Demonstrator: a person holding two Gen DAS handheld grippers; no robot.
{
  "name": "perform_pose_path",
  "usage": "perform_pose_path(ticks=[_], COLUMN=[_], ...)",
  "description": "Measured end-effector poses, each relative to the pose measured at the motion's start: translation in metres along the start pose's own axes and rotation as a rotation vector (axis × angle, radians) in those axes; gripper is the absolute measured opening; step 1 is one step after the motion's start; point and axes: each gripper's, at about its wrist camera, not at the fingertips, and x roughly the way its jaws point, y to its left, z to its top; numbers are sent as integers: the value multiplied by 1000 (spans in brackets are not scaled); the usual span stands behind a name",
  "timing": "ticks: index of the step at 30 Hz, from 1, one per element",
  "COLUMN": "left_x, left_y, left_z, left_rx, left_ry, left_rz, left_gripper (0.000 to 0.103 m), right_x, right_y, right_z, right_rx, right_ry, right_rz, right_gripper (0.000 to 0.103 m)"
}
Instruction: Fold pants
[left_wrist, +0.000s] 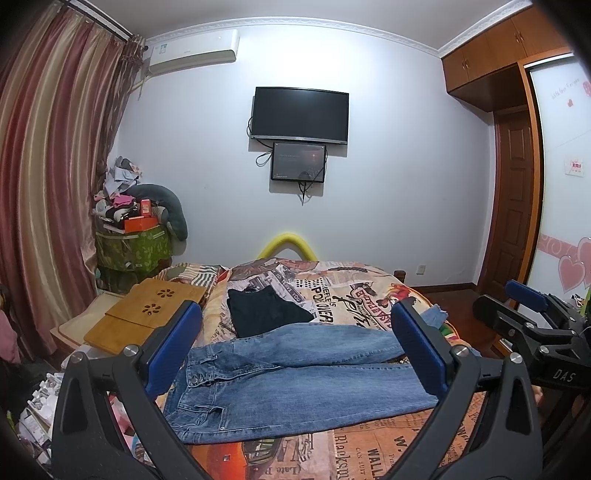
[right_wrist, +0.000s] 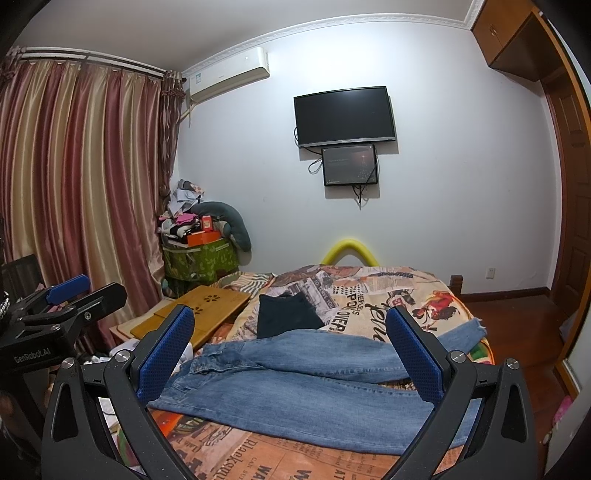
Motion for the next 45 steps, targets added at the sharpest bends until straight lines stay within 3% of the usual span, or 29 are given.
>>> perform_pose_path(ticks=[12,20,27,32,40,45], left_x=[16,66,147,227,335,393], left_y=[1,20,50,81,144,185], left_z=[-1,3,3,-8,-49,-87], left_rx=[-14,-29,-41,-32,-79,-86], left_ry=[27,96,203,330,523,648], left_rz=[-13,-10,66,136,202,280], left_gripper=[103,103,103,103,103,103], right_x=[10,45,111,164,245,299], right_y=[-2,-11,-40,-66,-102,-123], right_z=[-4,-3,-4,-11,-34,-55], right_rx=[2,-23,-50,-56,-93,-75], right_ry=[24,59,124,217,393,507], right_rz=[-8,-29,-98,-87,-54,-19], right_gripper=[103,103,103,103,103,102])
